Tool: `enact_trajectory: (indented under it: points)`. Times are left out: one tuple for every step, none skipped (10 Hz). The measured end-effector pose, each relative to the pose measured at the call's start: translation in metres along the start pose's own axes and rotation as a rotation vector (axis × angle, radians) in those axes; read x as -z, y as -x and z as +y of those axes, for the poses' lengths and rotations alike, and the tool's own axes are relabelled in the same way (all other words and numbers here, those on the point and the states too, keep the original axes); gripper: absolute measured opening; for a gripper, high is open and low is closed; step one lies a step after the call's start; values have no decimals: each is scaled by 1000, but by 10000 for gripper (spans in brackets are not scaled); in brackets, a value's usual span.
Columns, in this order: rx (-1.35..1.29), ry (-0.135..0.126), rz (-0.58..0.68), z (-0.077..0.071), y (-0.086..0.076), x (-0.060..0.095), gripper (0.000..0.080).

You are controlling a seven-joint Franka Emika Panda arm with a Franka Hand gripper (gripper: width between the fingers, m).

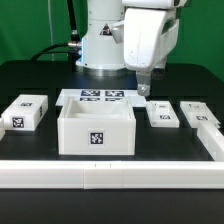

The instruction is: Assemble cabinet

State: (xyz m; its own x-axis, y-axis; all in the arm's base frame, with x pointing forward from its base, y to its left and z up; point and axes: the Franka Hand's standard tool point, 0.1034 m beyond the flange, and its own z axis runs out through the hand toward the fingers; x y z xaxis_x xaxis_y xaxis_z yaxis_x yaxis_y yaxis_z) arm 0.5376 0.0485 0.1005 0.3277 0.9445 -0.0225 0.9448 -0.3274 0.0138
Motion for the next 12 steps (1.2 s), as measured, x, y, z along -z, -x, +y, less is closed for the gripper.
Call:
enact_trajectory:
  points:
    - [200,35,12,-8,13,-10,798]
    - [263,16,2,-14,25,-14,798]
    - [301,16,-2,-12,31,-15,798]
    - [312,12,-4,-11,40,-16,798]
    - [305,12,-4,-12,39,-16,798]
    - [305,12,-3,-12,39,-17,798]
    - [303,10,-4,-12,41,-17,798]
    - [327,2,-5,-18,50,-22,798]
    - [335,17,7,-38,63,-31,798]
    - [356,32,20,-55,75,-41,798]
    - [338,14,20,-65,86,-49,798]
    - [336,23,20,-57,81,-44,798]
